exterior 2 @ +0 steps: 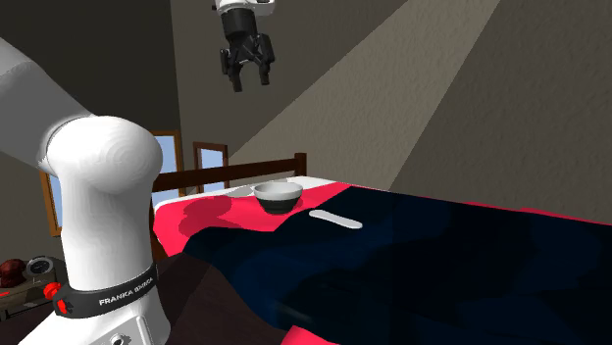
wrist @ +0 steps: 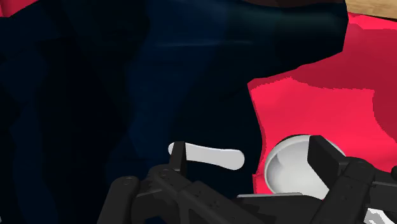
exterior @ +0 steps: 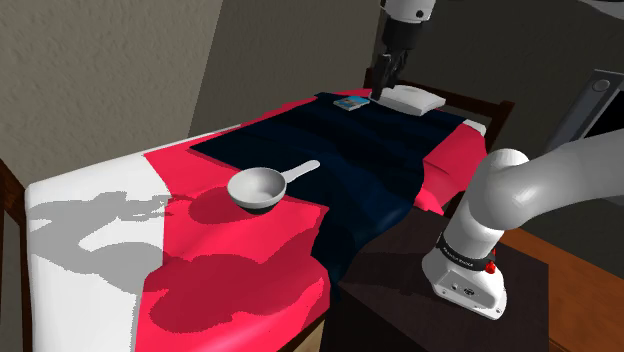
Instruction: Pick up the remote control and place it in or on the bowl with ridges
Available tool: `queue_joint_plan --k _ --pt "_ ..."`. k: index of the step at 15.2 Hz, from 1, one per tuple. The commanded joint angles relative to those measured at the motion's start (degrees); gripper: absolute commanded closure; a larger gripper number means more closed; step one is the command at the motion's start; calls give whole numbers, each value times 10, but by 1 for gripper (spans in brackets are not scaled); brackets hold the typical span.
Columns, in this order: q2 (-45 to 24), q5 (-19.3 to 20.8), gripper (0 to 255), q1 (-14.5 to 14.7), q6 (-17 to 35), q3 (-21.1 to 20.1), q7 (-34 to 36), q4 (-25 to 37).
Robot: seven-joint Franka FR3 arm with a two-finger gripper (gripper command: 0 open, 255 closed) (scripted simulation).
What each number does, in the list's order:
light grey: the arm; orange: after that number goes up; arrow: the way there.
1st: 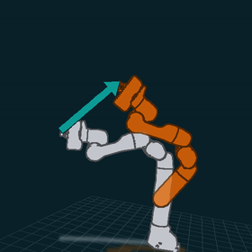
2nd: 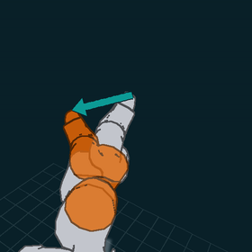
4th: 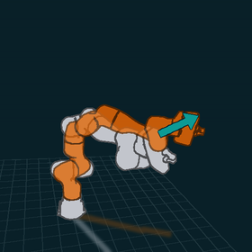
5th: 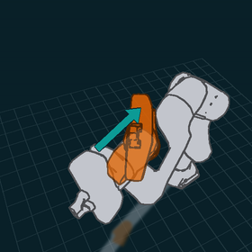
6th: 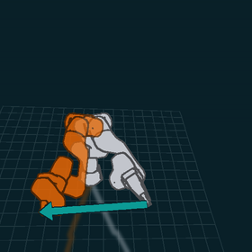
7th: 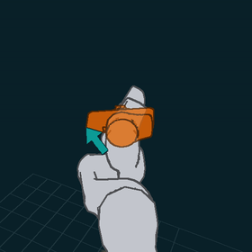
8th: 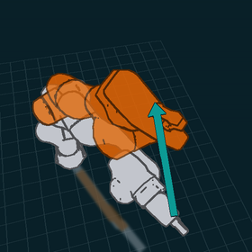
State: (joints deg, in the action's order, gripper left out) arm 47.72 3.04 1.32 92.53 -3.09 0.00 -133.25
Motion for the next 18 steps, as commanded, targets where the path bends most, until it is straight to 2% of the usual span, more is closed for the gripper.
queue_joint_plan --k 1,9,14,18 --pt "0 0 0 0 0 0 0 0" --pt "-92 40 0 30 135 95 -188 -49" --pt "-181 48 0 53 217 149 -306 -47" --pt "-265 40 0 74 276 187 -404 -28"
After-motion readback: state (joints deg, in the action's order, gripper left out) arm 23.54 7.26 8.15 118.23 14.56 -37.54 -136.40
